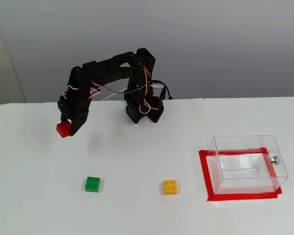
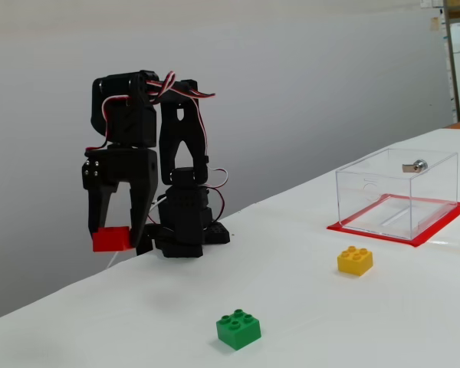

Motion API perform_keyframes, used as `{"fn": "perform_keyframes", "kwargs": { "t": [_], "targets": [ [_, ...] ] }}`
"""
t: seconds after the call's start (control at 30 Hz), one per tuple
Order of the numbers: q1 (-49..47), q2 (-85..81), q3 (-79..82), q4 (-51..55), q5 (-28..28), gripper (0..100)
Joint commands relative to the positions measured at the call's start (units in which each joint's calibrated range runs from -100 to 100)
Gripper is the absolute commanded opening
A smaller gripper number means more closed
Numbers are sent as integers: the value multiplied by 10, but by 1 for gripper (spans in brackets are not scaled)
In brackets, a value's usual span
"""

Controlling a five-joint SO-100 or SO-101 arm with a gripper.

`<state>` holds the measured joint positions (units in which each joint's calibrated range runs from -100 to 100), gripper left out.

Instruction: Pick the red lego brick and place it into the transparent box

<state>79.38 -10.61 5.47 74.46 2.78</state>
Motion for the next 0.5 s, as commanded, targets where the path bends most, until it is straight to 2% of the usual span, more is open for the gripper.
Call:
{"fn": "perform_keyframes", "kwargs": {
  "t": [0.0,0.27,0.47],
  "targets": [
    [-18,-24,-75,32,1,7],
    [-89,-18,-199,68,0,7],
    [-183,-22,-242,80,0,7]
  ]
}}
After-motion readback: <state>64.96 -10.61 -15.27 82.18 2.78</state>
